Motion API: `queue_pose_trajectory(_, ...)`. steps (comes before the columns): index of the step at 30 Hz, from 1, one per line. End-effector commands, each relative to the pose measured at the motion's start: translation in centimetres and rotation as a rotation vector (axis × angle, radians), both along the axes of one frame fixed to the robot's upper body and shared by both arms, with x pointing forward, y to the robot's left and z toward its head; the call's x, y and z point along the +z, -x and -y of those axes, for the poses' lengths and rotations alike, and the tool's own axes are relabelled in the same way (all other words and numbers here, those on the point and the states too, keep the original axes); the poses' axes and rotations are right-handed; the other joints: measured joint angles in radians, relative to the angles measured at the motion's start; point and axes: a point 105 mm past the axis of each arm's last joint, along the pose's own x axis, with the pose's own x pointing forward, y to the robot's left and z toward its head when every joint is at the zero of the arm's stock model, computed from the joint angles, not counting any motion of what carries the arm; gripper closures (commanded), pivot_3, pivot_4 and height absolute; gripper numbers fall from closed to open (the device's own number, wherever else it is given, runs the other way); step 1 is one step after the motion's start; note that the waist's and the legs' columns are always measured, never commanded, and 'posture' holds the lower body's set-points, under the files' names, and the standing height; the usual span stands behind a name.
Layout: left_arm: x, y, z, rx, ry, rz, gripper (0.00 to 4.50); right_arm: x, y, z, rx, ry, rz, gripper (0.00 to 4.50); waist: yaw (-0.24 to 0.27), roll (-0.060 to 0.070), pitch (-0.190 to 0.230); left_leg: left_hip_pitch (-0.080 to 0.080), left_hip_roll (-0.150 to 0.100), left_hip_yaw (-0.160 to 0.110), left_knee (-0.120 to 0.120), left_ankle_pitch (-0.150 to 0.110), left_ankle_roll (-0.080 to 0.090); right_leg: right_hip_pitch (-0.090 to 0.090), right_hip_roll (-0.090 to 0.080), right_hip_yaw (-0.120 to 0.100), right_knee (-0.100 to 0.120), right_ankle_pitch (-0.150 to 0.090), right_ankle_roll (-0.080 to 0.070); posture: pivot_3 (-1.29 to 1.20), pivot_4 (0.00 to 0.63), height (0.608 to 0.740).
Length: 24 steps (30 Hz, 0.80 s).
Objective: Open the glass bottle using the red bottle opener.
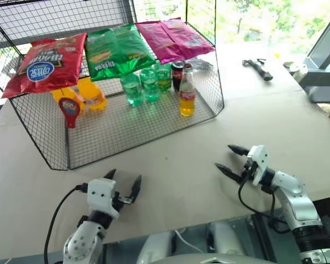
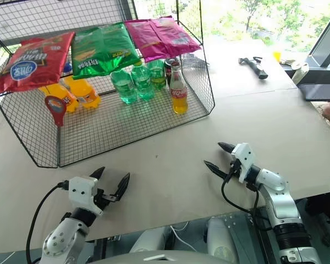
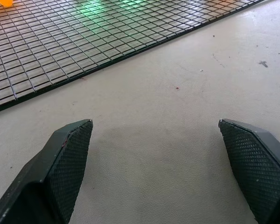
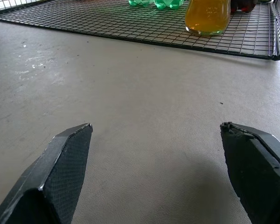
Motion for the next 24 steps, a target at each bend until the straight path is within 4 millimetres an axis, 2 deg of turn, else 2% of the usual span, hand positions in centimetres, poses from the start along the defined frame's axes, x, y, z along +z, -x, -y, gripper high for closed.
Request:
queue_pose_trajectory(1,-1.8,0.3,0.7,-0.035,0.021,-0.074,0.0,-1.2,0.7,-0.9,0.038,0.009,-0.045,0.08,0.0,0.0,0.0,0.0,0.0,0.0,0.0,0.0,0.0,0.0,0.0,0.0,0.0,0.0,0.0,0.0,0.15,0.74)
queue_pose_trajectory(13,-1.9,-0.2,-1.3,0.03,-0.023,-0.046,0.0,-1.3,0.8,-1.2,0.046,0.014,-0.039,0.08,0.002,0.004,-0.004,0.001,-0.001,0.001,0.008,0.0,0.0,0.0,0.001,0.001,0.009,0.0,0.0,0.0,0.15,0.74)
queue_pose_trajectory(24,-1.7,-0.3,-1.5,0.025,-0.027,-0.026,0.0,-1.4,0.6,-1.4,0.053,0.021,-0.034,0.08,0.001,0.003,-0.005,0.002,-0.001,0.001,0.01,0.002,-0.002,0.0,0.002,0.001,0.014,0.0,0.0,0.0,0.15,0.74)
